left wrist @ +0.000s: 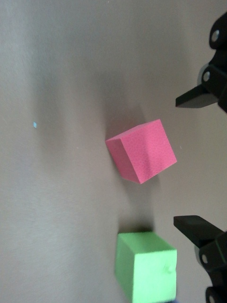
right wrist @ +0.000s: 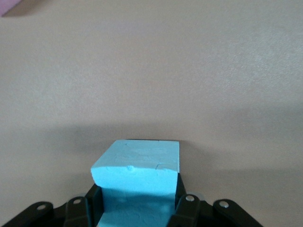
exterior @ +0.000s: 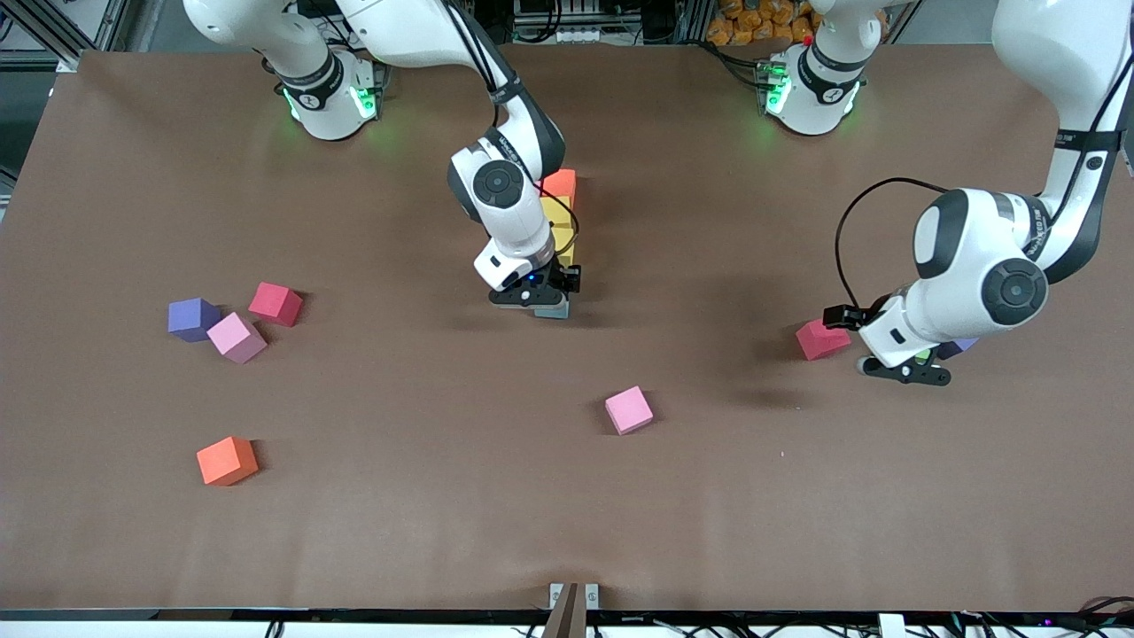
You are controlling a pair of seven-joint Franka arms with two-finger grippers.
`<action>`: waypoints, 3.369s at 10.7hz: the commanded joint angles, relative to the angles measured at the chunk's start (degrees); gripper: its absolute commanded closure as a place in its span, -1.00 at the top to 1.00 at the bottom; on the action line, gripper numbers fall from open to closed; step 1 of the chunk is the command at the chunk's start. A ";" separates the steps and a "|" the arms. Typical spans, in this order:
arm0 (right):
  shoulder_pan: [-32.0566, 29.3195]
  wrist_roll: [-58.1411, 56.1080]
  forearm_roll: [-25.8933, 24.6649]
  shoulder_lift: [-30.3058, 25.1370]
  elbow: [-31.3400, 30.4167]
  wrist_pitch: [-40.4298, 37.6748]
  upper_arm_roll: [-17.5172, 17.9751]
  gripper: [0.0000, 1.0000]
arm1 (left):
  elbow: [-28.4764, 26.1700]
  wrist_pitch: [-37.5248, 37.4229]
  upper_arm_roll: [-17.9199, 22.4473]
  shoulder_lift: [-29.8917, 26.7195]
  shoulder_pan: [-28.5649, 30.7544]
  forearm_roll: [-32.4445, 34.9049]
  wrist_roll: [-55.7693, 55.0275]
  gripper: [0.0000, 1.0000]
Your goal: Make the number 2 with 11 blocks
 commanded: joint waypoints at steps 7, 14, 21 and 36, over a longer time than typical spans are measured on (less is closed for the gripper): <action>2.20 0.08 -0.68 -3.29 -5.25 -0.66 0.92 -0.20 | -3.95 3.24 -0.99 2.92 -0.69 -2.19 -12.40 1.00; 2.81 0.96 -0.59 -4.35 -6.66 -0.58 1.01 -0.21 | -2.81 3.24 -0.99 3.28 -0.96 -1.57 -12.32 1.00; -2.19 -5.53 -0.68 -8.48 -5.60 -6.11 0.31 -0.22 | -2.20 3.24 -0.91 3.45 -1.22 -1.22 -12.23 1.00; -3.45 -64.61 -13.86 -12.62 -10.09 -15.61 1.71 -0.19 | 0.96 4.29 -0.38 10.30 -0.60 -1.22 -12.32 1.00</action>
